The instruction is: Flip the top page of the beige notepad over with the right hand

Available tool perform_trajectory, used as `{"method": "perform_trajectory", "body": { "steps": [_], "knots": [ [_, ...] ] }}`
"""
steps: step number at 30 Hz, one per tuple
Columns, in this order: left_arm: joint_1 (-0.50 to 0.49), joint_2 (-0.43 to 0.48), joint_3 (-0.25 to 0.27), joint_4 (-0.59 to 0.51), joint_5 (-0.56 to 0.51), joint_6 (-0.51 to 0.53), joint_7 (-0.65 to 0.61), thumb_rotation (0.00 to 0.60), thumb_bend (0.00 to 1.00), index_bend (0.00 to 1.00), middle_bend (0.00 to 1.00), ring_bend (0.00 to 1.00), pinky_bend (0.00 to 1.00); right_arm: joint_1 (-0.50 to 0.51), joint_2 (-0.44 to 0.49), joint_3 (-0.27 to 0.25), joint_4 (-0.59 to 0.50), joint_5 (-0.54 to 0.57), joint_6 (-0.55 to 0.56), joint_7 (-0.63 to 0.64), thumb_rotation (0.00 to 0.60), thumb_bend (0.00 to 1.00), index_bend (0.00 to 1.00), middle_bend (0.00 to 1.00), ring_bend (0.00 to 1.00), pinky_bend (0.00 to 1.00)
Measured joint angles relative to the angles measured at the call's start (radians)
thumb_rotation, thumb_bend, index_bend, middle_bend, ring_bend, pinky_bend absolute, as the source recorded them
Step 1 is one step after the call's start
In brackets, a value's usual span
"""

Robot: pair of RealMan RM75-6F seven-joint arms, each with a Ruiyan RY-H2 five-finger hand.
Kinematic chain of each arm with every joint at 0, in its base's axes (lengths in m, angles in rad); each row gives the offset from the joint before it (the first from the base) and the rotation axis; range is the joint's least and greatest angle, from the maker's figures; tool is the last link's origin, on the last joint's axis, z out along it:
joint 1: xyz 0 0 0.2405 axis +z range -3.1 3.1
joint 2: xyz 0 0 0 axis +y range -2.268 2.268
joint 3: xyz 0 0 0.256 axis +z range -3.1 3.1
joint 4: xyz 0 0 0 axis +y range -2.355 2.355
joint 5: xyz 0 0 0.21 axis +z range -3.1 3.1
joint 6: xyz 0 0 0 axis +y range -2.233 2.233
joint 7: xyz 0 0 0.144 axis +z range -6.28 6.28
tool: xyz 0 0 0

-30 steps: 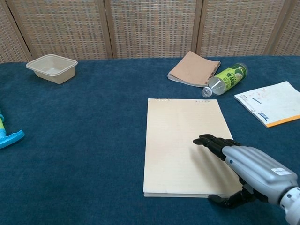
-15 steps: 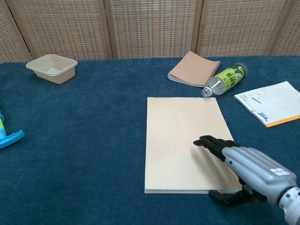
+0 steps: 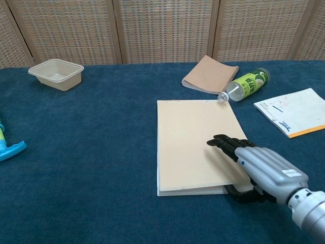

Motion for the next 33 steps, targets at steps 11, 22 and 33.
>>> {"method": "perform_trajectory", "body": {
  "steps": [11, 22, 33],
  "knots": [
    [-0.001, -0.001, -0.002, 0.002, -0.004, -0.002, -0.002, 0.6, 0.07, 0.0, 0.0, 0.0, 0.08, 0.038, -0.034, 0.033, 0.038, 0.001, 0.0, 0.028, 0.6, 0.67, 0.11, 0.0, 0.0, 0.0],
    [-0.002, 0.0, -0.002, 0.005, -0.006, -0.004, -0.006, 0.6, 0.07, 0.0, 0.0, 0.0, 0.08, 0.079, -0.014, 0.069, -0.024, 0.019, -0.028, -0.03, 0.6, 0.56, 0.11, 0.0, 0.0, 0.0],
    [-0.002, 0.002, -0.002, 0.003, -0.007, -0.006, -0.006, 0.6, 0.07, 0.0, 0.0, 0.0, 0.08, 0.122, 0.019, 0.109, -0.106, 0.068, -0.059, -0.086, 0.6, 0.57, 0.28, 0.07, 0.02, 0.09]
  ]
}}
